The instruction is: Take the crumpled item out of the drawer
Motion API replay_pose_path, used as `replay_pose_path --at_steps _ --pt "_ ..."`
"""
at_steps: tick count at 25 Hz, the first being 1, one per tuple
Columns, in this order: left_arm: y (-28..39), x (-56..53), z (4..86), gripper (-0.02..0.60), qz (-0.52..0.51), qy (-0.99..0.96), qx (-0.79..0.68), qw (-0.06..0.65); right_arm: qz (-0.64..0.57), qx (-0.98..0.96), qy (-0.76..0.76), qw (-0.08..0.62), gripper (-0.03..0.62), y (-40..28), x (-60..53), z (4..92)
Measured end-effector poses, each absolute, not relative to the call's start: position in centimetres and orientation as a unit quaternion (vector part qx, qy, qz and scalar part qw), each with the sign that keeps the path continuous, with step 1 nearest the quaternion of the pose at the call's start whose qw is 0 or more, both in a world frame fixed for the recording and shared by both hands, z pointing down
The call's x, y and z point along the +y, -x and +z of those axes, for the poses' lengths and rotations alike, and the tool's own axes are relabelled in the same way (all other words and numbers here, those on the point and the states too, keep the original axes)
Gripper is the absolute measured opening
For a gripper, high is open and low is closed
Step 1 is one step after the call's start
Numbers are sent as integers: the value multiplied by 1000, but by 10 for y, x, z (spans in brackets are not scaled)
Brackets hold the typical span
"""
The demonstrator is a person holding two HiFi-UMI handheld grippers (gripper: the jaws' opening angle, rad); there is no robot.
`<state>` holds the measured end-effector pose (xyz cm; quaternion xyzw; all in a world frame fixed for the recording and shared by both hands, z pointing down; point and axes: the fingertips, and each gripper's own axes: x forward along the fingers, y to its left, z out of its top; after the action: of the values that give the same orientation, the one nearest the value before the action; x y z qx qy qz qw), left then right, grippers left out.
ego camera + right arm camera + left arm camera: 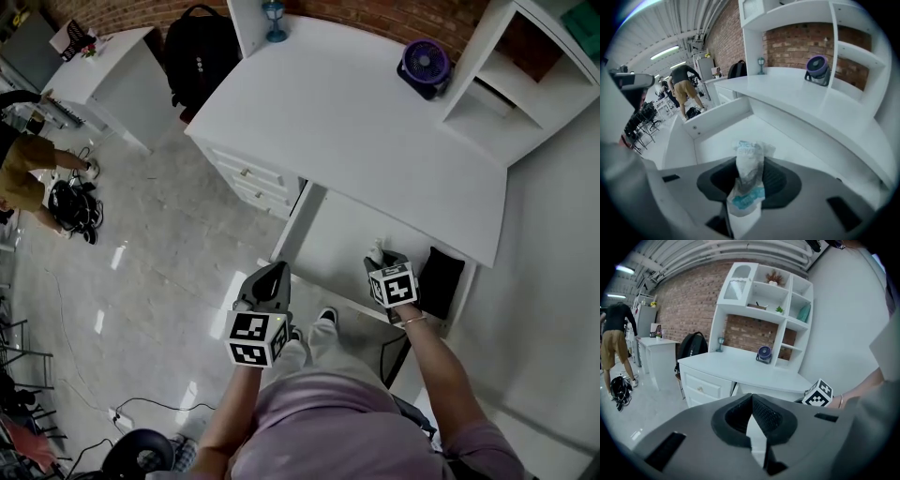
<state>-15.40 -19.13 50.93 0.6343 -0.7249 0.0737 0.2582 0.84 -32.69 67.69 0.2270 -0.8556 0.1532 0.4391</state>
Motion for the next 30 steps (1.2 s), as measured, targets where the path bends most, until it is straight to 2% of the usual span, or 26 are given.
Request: replay_pose_path --at_steps 14,30 --pt "131 -208 499 2 76 -686 -686 232 201 -891 -281 295 144 -18 -303 582" --pt "101 -214 485 2 80 -736 -639 210 206 -902 -343 165 144 -46 -264 486"
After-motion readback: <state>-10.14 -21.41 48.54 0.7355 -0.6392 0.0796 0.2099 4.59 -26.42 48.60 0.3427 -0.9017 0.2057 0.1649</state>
